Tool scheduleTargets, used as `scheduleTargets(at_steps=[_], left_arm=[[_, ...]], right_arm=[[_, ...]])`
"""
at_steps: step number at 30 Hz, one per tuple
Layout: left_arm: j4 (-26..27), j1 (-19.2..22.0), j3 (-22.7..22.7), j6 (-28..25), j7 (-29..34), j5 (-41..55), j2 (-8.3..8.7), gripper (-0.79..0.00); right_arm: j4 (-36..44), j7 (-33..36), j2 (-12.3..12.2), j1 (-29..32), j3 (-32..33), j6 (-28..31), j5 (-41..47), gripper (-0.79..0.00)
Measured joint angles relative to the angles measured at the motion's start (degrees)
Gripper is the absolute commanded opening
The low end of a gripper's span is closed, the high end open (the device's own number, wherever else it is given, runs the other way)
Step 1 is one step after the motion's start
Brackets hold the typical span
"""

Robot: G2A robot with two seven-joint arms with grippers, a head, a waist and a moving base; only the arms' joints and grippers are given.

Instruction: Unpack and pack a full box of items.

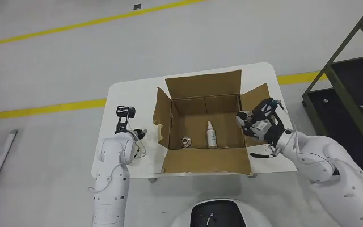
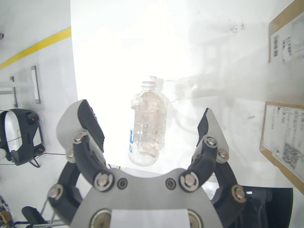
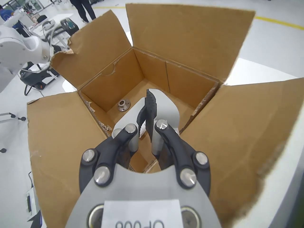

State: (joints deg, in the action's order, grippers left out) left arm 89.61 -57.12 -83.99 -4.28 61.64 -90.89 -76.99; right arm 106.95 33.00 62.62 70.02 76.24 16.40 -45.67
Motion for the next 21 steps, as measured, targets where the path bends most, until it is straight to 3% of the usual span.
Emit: scheduleTargets(at_steps=[5,21], left_arm=[[-0.08,0.01,0.02,0.01,0.00,-0.01,0.00,0.000],[-0.07,0.01,0.02,0.01,0.00,-0.01,0.00,0.000]], right_arm=[[-7.94,-2.65,1.25,-6.15,-7.00,-2.15,-2.64,-0.785],[-7.66,-3.03,1.47,-6.64,-8.12,-3.73,-4.88,-0.785]])
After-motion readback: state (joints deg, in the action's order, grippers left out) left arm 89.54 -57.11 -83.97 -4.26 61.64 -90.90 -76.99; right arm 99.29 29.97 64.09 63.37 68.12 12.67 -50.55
